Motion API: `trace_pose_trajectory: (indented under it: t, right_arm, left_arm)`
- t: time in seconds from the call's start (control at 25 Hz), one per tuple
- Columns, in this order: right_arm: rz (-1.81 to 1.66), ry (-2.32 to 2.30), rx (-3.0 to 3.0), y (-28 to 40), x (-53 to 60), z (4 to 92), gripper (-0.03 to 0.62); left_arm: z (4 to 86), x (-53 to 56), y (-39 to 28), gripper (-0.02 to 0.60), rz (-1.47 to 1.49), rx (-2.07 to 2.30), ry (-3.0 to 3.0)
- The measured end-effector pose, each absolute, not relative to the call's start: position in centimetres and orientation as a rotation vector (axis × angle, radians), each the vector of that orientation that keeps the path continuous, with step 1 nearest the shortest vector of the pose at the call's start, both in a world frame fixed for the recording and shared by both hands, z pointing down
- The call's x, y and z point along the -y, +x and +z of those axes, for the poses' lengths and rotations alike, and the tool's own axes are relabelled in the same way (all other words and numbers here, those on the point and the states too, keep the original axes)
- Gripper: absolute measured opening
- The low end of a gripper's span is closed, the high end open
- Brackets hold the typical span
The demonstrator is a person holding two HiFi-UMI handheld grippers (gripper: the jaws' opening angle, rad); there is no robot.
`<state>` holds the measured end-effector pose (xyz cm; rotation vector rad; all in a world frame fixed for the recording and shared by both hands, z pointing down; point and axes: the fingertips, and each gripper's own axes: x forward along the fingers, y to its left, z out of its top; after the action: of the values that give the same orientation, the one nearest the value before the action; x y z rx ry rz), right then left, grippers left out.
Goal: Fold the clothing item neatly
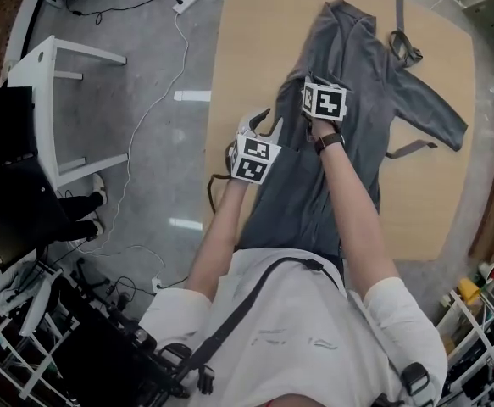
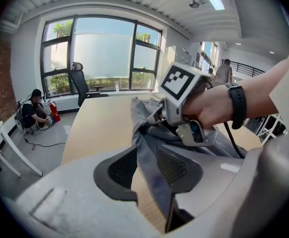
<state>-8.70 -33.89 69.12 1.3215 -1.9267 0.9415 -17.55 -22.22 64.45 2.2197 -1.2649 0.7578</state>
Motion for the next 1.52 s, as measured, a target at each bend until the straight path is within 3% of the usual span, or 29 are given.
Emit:
trace_pose_trajectory:
  t: [0.36,0.8,0.84,0.92,0.96,1.32,1.52]
  right_arm:
    - [1.213,1.462,2.257,-2.4,27.4,59.6,0.032]
    - [1.308,1.437,2.351,2.1,22.6,56.3,0.032]
    - [1.304,1.443,2.355,2.6,22.3,56.0,0.032]
    - [1.300,1.465,2.370,3.5,21.8,55.3,0.032]
    - [1.302,1.476,2.382,4.0,21.5,54.9,0.032]
    - [1.279,1.477,2.562,6.5,17.8,49.9,0.040]
    - [1.231,1.557,2.488,9.0,15.4,51.9,0.040]
  left_arm:
    - [61.9,22.1,-9.2,0.154,0.820,1.013,2.484]
    - [59.7,20.8,-0.2,0.198,0.990,0.763,2.813]
    - [59.1,20.4,0.3,0.191,0.990,0.748,2.847]
    - [57.7,19.6,0.9,0.037,0.973,0.771,2.896]
    - [57.0,19.1,1.1,0.018,0.953,0.793,2.912]
    - [51.1,13.8,2.6,0.017,0.927,1.113,2.963]
    - [54.0,11.2,4.3,0.025,1.033,1.111,2.935]
